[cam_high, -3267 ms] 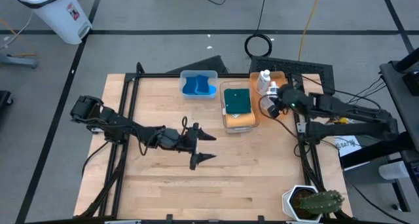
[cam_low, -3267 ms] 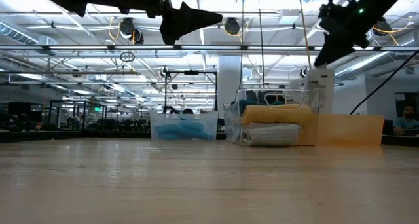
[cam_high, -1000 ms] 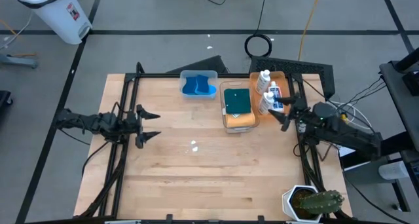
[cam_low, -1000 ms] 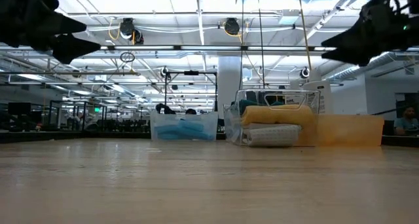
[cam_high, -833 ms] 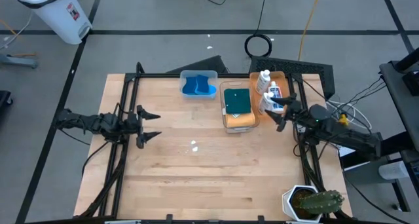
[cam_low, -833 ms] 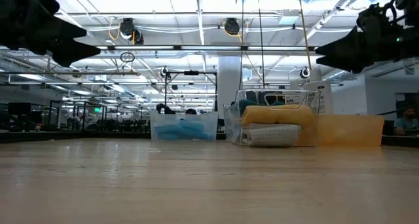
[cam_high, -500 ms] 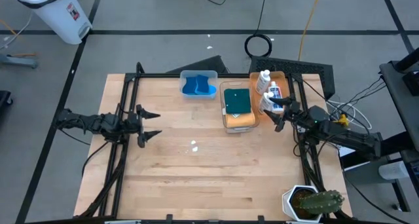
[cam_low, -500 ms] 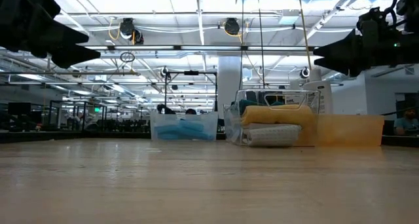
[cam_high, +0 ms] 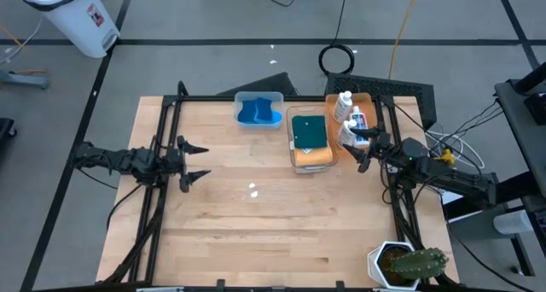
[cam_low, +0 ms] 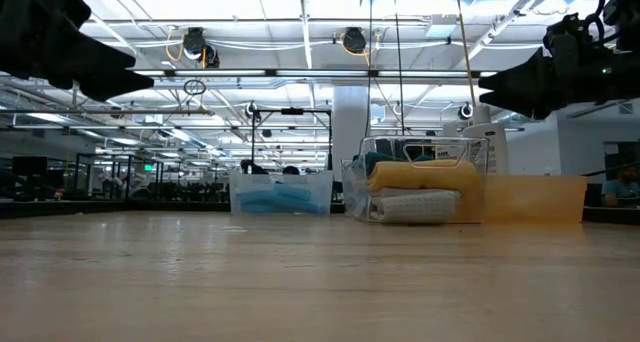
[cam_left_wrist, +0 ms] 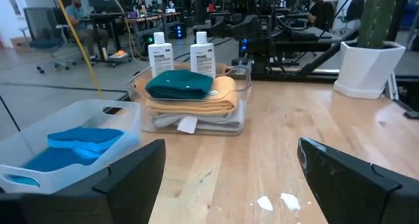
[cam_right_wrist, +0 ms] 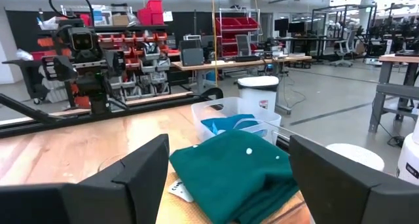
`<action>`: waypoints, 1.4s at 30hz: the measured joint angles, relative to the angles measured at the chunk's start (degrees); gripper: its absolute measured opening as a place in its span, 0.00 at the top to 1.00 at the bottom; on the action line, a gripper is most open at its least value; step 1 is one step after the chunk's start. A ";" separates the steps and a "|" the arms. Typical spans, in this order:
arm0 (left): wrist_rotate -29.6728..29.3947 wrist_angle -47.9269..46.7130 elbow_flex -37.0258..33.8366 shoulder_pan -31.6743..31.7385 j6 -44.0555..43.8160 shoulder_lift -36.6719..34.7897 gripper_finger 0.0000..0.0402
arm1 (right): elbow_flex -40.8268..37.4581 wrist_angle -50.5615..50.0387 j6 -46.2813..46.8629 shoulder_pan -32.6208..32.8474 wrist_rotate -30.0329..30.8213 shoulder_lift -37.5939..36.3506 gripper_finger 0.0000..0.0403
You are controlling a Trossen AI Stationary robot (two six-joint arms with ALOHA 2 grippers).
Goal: Pick & Place Kitchen Items
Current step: Return to Home Position
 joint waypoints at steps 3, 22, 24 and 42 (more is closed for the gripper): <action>0.01 -0.02 0.00 0.00 1.98 0.01 0.13 | -0.02 -0.31 -0.71 0.00 0.00 0.00 0.31; 0.04 -0.02 0.02 0.00 2.84 0.03 0.13 | -0.11 1.09 -4.54 0.00 0.15 0.28 0.31; 0.04 -0.02 0.04 0.00 2.82 0.03 0.13 | -0.11 1.21 -4.54 0.00 0.15 0.27 0.31; 0.06 0.00 0.07 0.00 2.82 0.03 0.13 | -0.13 1.46 -4.51 0.00 0.13 0.27 0.31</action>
